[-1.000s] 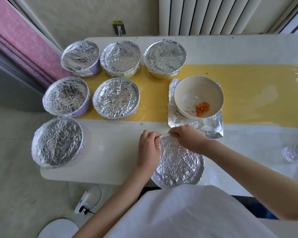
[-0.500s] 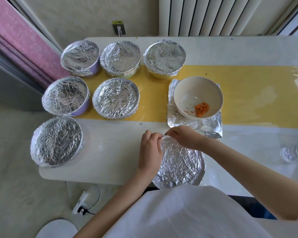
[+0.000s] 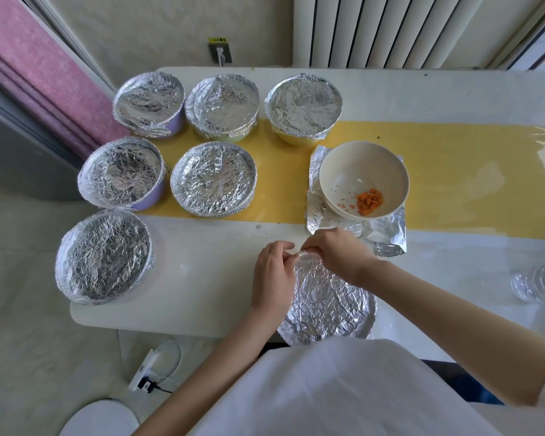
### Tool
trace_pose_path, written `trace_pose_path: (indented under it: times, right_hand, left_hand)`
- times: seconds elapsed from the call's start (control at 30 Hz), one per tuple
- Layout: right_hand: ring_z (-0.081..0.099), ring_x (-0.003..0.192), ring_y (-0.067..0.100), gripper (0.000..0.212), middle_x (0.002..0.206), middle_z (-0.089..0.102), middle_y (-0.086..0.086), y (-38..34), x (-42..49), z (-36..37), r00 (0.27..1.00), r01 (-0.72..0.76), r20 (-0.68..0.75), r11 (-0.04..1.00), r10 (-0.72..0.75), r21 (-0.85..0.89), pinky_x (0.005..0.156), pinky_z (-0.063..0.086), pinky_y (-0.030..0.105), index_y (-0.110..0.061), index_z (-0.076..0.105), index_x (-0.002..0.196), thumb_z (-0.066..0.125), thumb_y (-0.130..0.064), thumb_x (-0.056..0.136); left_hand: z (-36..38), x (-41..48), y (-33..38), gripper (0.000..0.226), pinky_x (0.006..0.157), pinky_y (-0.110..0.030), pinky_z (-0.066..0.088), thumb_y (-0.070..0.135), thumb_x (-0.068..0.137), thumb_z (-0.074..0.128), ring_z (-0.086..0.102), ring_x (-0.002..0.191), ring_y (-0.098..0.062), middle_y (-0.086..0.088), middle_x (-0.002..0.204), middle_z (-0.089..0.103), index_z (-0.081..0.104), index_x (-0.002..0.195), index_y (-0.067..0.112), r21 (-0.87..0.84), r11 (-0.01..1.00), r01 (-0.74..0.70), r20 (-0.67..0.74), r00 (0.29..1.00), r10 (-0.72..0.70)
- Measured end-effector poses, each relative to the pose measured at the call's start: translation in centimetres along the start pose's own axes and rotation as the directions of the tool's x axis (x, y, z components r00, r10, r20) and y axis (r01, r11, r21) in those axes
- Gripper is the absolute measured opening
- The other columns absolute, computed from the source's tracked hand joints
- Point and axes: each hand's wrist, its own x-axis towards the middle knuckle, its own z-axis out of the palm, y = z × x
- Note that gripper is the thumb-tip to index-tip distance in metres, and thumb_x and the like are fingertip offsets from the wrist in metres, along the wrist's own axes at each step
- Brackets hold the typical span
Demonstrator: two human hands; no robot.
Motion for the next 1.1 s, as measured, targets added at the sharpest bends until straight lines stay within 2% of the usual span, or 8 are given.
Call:
trace_pose_path:
  times: [0.13,0.27,0.47,0.6,0.73,0.9,1.0,1.1]
  right_hand:
    - [0.061,0.089,0.020,0.025,0.106,0.064,-0.001,0.0,0.3,0.1,0.999,0.017,0.034,0.995,-0.014,-0.102,0.068,0.043,0.028,-0.019,0.064,0.113,0.048,-0.011,0.096]
    - [0.062,0.089,0.020,0.027,0.109,0.066,0.002,-0.2,0.3,0.1,0.994,0.051,0.098,0.997,-0.046,-0.051,0.073,0.049,0.031,-0.015,0.061,0.114,0.045,-0.005,0.096]
    - [0.062,0.092,0.025,0.043,0.106,0.066,0.005,-0.8,0.7,0.4,0.994,0.062,0.104,0.985,-0.046,-0.160,0.072,0.046,0.032,-0.014,0.060,0.116,0.043,0.009,0.085]
    - [0.061,0.091,0.021,0.038,0.110,0.064,0.002,-0.3,0.6,0.3,0.986,0.100,0.140,0.990,-0.085,-0.102,0.075,0.049,0.031,-0.016,0.058,0.119,0.044,0.004,0.090]
    - [0.062,0.098,0.021,0.028,0.113,0.066,0.005,0.4,0.2,0.2,0.998,0.006,0.061,0.995,-0.012,0.098,0.085,0.049,0.036,-0.013,0.061,0.119,0.041,-0.018,0.100]
    - [0.064,0.084,0.026,0.026,0.095,0.070,0.009,0.9,-0.3,-0.1,0.999,-0.042,0.025,0.993,0.040,0.114,0.071,0.045,0.031,-0.011,0.066,0.111,0.044,-0.014,0.099]
    - [0.063,0.082,0.028,0.026,0.092,0.071,0.010,0.9,-0.1,-0.2,0.999,-0.041,0.026,0.999,0.041,0.016,0.070,0.046,0.036,-0.014,0.067,0.110,0.044,-0.012,0.098]
    - [0.063,0.083,0.027,0.027,0.093,0.071,0.009,0.6,-0.3,-0.3,0.999,-0.041,0.014,0.997,0.042,-0.058,0.063,0.042,0.031,-0.017,0.065,0.112,0.042,-0.012,0.098]
  left_hand:
    - [-0.1,0.1,-0.1,0.014,0.069,-0.022,0.040,0.008,0.085,0.065,0.056,0.079,-0.019,-0.004,0.084,0.061,0.056,0.096,0.008,-0.008,0.999,0.038,0.004,0.999,-0.038]
    - [-0.2,0.2,0.1,0.021,0.066,-0.026,0.039,0.009,0.085,0.065,0.055,0.075,-0.020,0.000,0.077,0.058,0.048,0.097,0.009,-0.022,0.998,0.050,0.020,0.999,-0.050]
    - [-0.5,0.4,-0.1,0.019,0.068,-0.028,0.041,0.006,0.087,0.062,0.055,0.077,-0.021,-0.001,0.078,0.057,0.048,0.098,0.009,-0.020,0.999,0.040,0.061,0.997,-0.039]
    - [-0.7,0.5,-0.1,0.014,0.068,-0.025,0.039,0.006,0.088,0.058,0.054,0.081,-0.020,-0.006,0.085,0.057,0.049,0.099,0.006,0.014,1.000,0.003,0.089,0.996,-0.004]
    - [-1.0,0.7,0.3,0.014,0.074,-0.022,0.036,0.002,0.089,0.052,0.052,0.091,-0.023,-0.010,0.095,0.056,0.052,0.103,0.002,0.055,0.996,-0.072,0.096,0.993,0.066]
    - [-0.8,1.2,0.6,0.020,0.086,-0.033,0.043,0.009,0.093,0.048,0.052,0.097,-0.024,-0.010,0.103,0.052,0.059,0.109,0.003,0.090,0.993,-0.079,0.142,0.988,0.065]
    - [-0.2,1.3,0.7,0.021,0.090,-0.026,0.038,0.006,0.093,0.048,0.050,0.099,-0.025,-0.013,0.100,0.055,0.064,0.106,-0.001,0.090,0.992,-0.093,0.132,0.988,0.081]
    - [-0.1,1.1,1.0,0.024,0.080,-0.026,0.042,0.004,0.095,0.045,0.057,0.093,-0.026,-0.014,0.101,0.065,0.064,0.108,0.001,0.060,0.998,-0.036,0.147,0.989,0.027]
